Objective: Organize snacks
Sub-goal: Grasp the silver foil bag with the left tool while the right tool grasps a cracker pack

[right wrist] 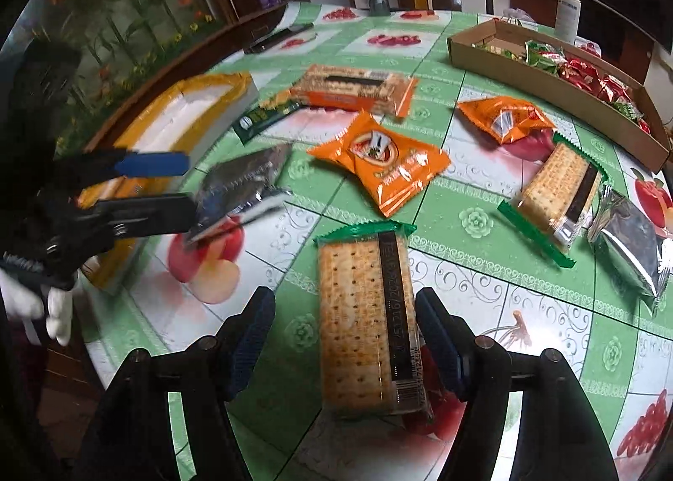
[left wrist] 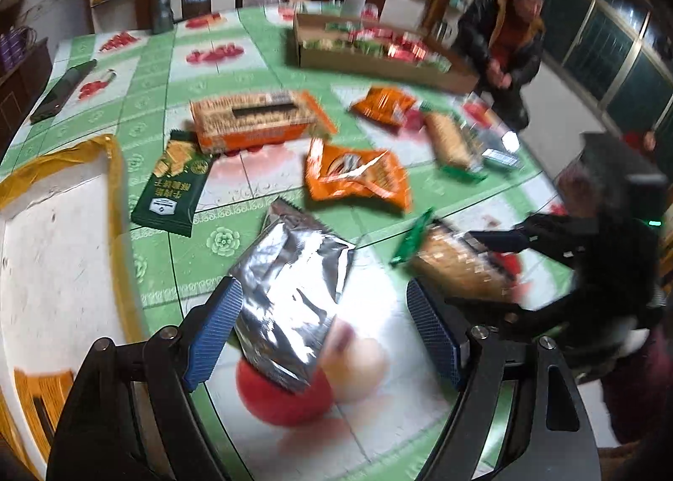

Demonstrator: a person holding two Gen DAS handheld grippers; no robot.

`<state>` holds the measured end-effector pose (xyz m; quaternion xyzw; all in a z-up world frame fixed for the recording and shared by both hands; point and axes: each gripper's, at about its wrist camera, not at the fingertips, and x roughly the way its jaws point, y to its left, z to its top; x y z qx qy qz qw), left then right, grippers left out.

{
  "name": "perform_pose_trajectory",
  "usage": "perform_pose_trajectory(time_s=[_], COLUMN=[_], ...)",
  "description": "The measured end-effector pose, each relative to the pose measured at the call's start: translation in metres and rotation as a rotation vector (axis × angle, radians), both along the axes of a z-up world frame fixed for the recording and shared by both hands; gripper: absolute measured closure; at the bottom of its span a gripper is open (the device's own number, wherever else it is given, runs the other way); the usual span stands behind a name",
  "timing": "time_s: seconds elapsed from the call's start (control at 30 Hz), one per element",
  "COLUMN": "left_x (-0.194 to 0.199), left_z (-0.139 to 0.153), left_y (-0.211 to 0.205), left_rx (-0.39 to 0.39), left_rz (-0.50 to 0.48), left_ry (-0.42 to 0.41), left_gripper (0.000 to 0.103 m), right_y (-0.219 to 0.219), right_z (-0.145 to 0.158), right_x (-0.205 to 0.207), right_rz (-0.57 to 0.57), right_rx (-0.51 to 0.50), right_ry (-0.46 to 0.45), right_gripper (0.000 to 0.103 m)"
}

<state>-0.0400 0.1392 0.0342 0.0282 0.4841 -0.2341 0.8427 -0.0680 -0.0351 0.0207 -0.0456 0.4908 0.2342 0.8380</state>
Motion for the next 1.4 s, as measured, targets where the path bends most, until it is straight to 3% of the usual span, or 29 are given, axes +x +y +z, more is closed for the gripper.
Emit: perform_pose_trajectory(time_s=[0.2,0.37,0.47,0.53,0.6,0.63,0.73,0.77,0.83,0.9,1.07,1.4], left_x=[0.008,0.004,0.003,0.004,0.004,0.004,0.000,0.000,-0.001,-0.002,-0.007,-0.032], left_z=[-0.007,-0.013,-0.017,-0.022,-0.021,-0.021,-0.018,-0.015,-0.009,-0.005,0.004,0.046], left_y=[-0.013,-0.032,-0.037,-0.040,-0.038,-0.037,-0.030,-0.026,-0.018,-0.015,-0.002,0.055], left_rx=[0.099,0.272,0.316,0.361,0.348,0.349,0.345,0.313,0.231,0.212,0.089,-0.129], left_rz=[-0.039,-0.118,-0.177,-0.209,-0.209,-0.198,-0.139,-0.119,-0.097,-0.073,-0.031,0.087], left_ry=[-0.045,-0.105,-0.110,-0.098,-0.080,-0.076,-0.101,-0.095,-0.079,-0.085,-0.079,-0.158], left_gripper=[0.022,0.022,0.019,0.015,0.016,0.016,0.043,0.053,0.063,0.073,0.080,0.080], right_y=[0.001,0.003,0.003,0.003,0.002,0.001,-0.002,-0.002,-0.003,-0.003,0.002,0.020], right_z=[-0.005,-0.006,-0.006,-0.006,-0.005,-0.005,-0.004,-0.004,-0.002,-0.001,0.005,0.030], right_x=[0.006,0.008,0.008,0.008,0.007,0.007,0.003,0.002,-0.001,-0.005,-0.012,-0.030], right_rz=[-0.016,-0.023,-0.023,-0.030,-0.035,-0.034,-0.045,-0.050,-0.060,-0.059,-0.054,-0.032], right_rx=[0.014,0.014,0.011,0.001,-0.008,0.003,0.020,0.023,0.031,0.032,0.029,0.018], right_ry=[-0.006,-0.010,-0.012,-0.015,-0.016,-0.009,-0.005,-0.006,-0.006,-0.008,-0.024,-0.083], right_gripper=[0.033,0.032,0.033,0.039,0.052,0.053,0.054,0.054,0.054,0.054,0.055,0.056])
